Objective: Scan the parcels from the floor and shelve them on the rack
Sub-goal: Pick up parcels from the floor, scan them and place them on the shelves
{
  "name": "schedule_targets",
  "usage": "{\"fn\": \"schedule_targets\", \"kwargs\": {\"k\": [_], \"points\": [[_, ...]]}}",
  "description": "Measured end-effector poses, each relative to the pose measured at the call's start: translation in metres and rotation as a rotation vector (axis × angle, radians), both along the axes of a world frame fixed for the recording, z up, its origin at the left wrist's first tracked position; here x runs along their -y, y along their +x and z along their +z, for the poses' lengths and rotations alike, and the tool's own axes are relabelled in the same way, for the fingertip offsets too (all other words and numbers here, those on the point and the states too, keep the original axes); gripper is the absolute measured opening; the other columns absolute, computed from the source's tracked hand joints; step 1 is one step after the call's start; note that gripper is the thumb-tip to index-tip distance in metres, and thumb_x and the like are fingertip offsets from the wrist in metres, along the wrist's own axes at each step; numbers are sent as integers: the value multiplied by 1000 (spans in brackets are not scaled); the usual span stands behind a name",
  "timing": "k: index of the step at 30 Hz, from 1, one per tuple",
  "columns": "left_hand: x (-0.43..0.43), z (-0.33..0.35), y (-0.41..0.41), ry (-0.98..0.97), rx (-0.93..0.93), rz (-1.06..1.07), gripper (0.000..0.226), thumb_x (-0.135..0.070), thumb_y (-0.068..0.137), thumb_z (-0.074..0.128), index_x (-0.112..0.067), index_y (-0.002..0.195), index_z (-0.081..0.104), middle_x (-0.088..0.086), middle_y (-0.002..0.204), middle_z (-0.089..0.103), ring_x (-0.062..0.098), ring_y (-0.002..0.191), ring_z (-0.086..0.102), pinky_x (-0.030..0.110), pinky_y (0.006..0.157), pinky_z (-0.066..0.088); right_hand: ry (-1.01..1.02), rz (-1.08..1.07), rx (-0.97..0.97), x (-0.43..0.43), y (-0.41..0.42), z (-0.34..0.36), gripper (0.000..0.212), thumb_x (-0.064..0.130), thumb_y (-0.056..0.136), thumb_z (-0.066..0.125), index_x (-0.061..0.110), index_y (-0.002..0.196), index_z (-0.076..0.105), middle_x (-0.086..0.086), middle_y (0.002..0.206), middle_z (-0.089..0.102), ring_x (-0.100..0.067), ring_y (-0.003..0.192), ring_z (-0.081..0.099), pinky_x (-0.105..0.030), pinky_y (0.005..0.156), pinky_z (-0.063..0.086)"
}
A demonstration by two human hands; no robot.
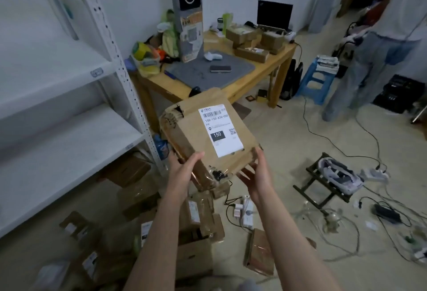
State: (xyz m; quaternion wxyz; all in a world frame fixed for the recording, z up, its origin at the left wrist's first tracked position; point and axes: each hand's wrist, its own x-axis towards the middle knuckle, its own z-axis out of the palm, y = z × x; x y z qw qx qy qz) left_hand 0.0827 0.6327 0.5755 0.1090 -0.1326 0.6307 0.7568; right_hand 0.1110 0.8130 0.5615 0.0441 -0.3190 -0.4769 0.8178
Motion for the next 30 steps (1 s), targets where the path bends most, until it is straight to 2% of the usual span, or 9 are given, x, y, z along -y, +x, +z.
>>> {"fn": "schedule_targets", "kwargs": {"k": [5, 7, 9, 12, 14, 18, 21, 26, 30], "points": [[10, 6, -35, -49, -7, 88, 82, -22, 86, 75, -21, 154, 30, 6, 138, 55, 17, 105, 61, 29, 77, 54, -35, 104, -6, 13, -53, -3, 38, 46, 97, 53, 22, 126, 61, -7, 121, 67, -29, 110, 66, -43, 92, 57], [12, 6, -50, -83, -30, 120, 90, -22, 84, 77, -24, 157, 24, 4, 143, 51, 23, 116, 59, 33, 83, 56, -40, 143, 10, 19, -76, -6, 41, 45, 98, 53, 20, 129, 59, -7, 120, 67, -29, 110, 65, -41, 88, 58], [10, 3, -67, -126, -21, 166, 102, -23, 82, 79, -24, 160, 13, 4, 150, 43, 29, 131, 49, 43, 100, 50, -38, 186, 24, 22, -104, -13, 41, 46, 97, 54, 21, 129, 59, -8, 116, 68, -29, 109, 66, -41, 89, 58], [7, -5, -103, -145, 59, 244, 123, -43, 71, 88, -24, 161, 6, 8, 159, 33, 34, 140, 40, 54, 113, 39, -22, 263, 72, 17, -153, -25, 45, 54, 93, 55, 25, 128, 61, -6, 116, 69, -28, 108, 66, -44, 92, 57], [1, -2, -132, -156, 98, 315, 143, -59, 49, 91, -27, 161, 8, 7, 158, 36, 34, 138, 43, 56, 111, 41, -20, 317, 102, 6, -192, -31, 46, 55, 94, 53, 26, 129, 61, -4, 117, 68, -25, 107, 65, -41, 90, 56], [-22, -2, -192, -166, 132, 477, 129, -49, 59, 92, -28, 160, 14, 6, 155, 40, 30, 135, 47, 54, 110, 44, 117, 421, 131, -27, -285, -37, 37, 48, 97, 52, 20, 117, 66, -2, 113, 67, -21, 106, 62, -46, 99, 50], [-36, 1, -226, -174, 142, 553, 144, -64, 38, 92, -29, 158, 19, 3, 152, 45, 27, 132, 50, 54, 109, 45, 281, 457, 181, -44, -355, -46, 42, 41, 93, 60, 13, 124, 63, -6, 119, 65, -25, 111, 59, -46, 101, 48], [-41, 2, -254, -188, 156, 672, 149, -75, 27, 89, -29, 154, 25, -1, 142, 54, 24, 124, 57, 52, 106, 48, 561, 702, 215, -49, -453, -61, 37, 24, 92, 62, 4, 123, 63, -5, 92, 58, -16, 76, 52, -29, 67, 42], [-42, 0, -268, -187, 180, 720, 132, -66, 38, 90, -30, 150, 31, -2, 134, 60, 24, 117, 61, 52, 102, 51, 709, 812, 274, -47, -498, -75, 35, 20, 92, 59, 1, 121, 59, -10, 92, 57, -17, 69, 49, -29, 65, 43]]}}
